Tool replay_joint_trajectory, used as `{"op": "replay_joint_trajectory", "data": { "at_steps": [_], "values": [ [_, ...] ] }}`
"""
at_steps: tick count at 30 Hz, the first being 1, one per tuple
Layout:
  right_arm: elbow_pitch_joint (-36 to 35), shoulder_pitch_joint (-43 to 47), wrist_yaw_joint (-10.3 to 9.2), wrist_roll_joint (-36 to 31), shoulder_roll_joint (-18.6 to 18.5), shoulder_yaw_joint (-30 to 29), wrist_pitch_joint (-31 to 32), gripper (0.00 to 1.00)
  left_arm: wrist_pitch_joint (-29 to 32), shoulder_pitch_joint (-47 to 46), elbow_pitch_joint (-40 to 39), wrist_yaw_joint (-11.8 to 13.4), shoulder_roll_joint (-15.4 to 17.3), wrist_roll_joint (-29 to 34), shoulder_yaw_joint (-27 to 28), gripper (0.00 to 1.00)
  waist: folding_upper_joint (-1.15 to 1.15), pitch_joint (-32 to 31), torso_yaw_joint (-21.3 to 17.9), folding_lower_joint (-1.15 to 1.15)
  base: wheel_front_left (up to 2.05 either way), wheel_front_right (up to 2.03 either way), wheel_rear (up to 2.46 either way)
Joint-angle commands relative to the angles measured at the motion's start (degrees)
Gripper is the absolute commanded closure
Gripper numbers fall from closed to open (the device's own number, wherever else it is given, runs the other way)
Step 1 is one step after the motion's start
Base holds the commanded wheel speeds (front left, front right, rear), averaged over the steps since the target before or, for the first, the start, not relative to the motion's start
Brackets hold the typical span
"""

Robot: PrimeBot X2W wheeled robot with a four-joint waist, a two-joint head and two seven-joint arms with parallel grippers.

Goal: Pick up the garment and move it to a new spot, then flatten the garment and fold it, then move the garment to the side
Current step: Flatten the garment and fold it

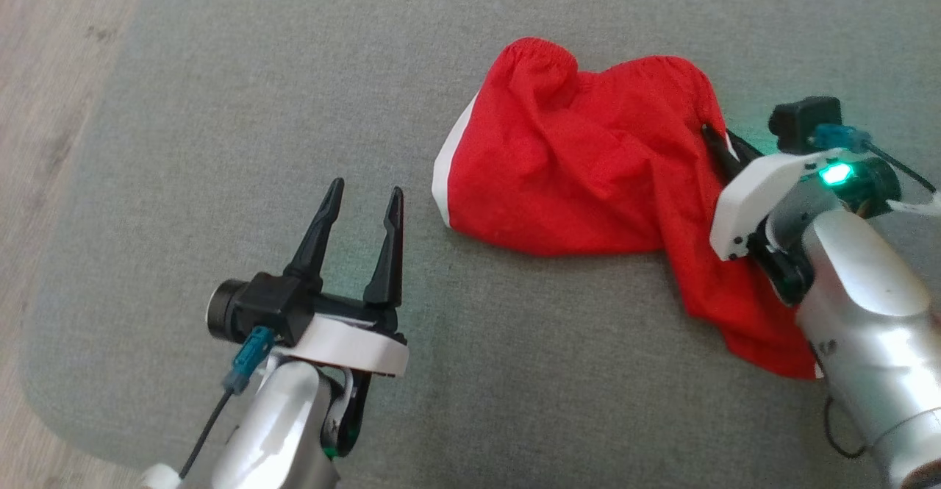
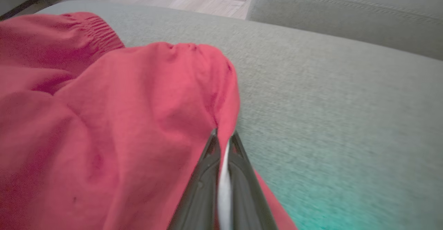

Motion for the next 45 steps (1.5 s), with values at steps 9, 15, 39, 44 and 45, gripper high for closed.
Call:
{"op": "replay_joint_trajectory", "data": {
  "at_steps": [9, 15, 39, 44, 45],
  "values": [
    [0.33, -8.24, -0.04, 1.17, -6.03, -0.15, -10.11, 1.0, -0.55, -0.17, -1.1, 0.58, 0.35, -0.68, 0.88, 0.0, 0.0, -3.68, -0.89, 0.0, 0.0, 0.0, 0.0],
    [2.07, -17.36, -0.04, -2.45, -8.58, -2.32, -14.54, 1.0, -0.55, 0.69, -0.93, 0.71, 0.35, -0.91, 1.27, 0.0, 0.0, -6.22, -0.64, 0.0, 0.0, 0.0, 0.0],
    [-5.17, 1.1, -0.04, -8.32, 6.43, 20.14, -12.65, 1.0, -0.55, 3.43, -1.5, 1.37, 0.35, -1.5, 2.18, 0.0, 0.0, -9.86, 0.01, 0.0, 0.0, 0.0, 0.0],
    [-3.42, 4.54, -0.04, -9.17, 8.31, 20.82, -12.97, 0.0, -0.55, 3.34, -1.13, 1.45, 0.35, -1.71, 1.89, 0.0, 0.0, -9.96, -0.31, 0.0, 0.0, 0.0, 0.0],
    [-3.07, 4.98, -0.04, -9.42, 8.67, 20.34, -13.33, 0.0, -0.55, 3.34, -1.05, 1.47, 0.35, -1.75, 1.88, 0.0, 0.0, -10.0, -0.45, 0.0, 0.0, 0.0, 0.0]
  ]
}}
